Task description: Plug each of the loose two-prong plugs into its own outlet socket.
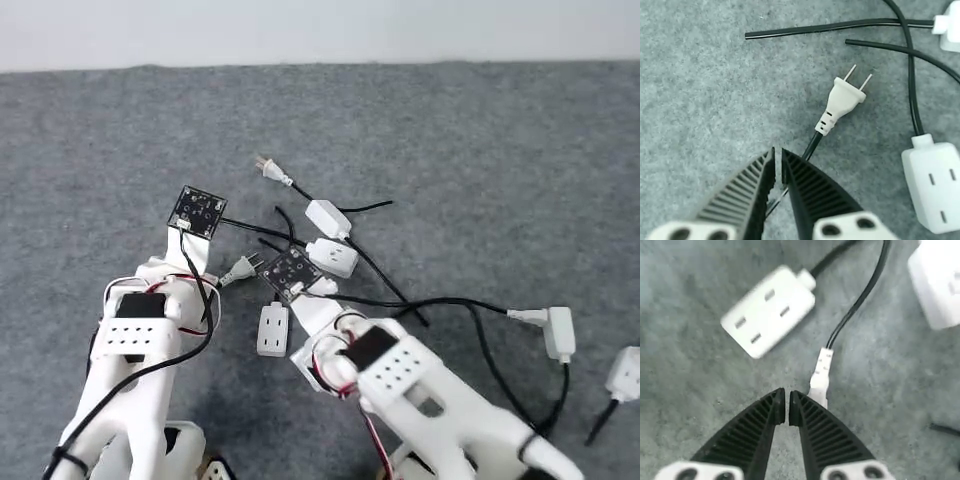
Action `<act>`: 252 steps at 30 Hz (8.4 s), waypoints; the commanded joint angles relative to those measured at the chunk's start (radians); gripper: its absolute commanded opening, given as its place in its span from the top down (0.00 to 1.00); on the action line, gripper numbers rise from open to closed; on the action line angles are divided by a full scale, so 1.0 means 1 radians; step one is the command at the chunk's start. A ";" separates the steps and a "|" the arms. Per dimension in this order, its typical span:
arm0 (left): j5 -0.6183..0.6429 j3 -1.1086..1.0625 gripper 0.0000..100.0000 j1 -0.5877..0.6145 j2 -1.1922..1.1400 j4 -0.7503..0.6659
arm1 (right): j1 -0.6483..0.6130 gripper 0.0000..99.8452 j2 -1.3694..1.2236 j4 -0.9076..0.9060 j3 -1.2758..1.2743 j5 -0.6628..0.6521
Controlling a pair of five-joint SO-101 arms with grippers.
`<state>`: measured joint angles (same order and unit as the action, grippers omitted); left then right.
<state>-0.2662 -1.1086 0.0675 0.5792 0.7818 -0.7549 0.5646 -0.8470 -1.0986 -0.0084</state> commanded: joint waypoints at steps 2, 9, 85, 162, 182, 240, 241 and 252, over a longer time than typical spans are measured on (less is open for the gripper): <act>0.006 0.047 0.98 0.002 -0.002 -0.028 | 0.084 0.99 -0.045 0.010 0.087 -0.006; 0.005 0.045 0.98 0.000 -0.002 -0.028 | 0.222 0.99 -0.039 0.019 0.086 -0.057; 0.005 0.044 0.78 -0.012 -0.002 -0.023 | 0.202 0.99 -0.470 -0.054 0.397 0.023; 0.377 0.090 0.98 0.206 -0.044 -0.212 | 0.074 0.99 0.200 0.252 0.094 0.313; 0.390 0.090 0.98 0.207 -0.040 -0.213 | 0.022 0.99 -0.079 0.415 0.098 0.324; 0.390 0.050 0.98 0.167 -0.040 -0.209 | -0.015 0.99 -0.093 0.410 0.000 0.041; 0.390 0.050 0.98 0.167 -0.040 -0.209 | -0.021 0.99 -0.076 0.410 -0.014 0.026; 0.390 0.048 0.98 0.167 -0.040 -0.209 | -0.062 0.99 0.216 0.410 -0.230 -0.126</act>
<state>0.1128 -1.0656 0.2378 0.5102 0.5961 -0.8086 0.7426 -0.4296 -1.3057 -0.1036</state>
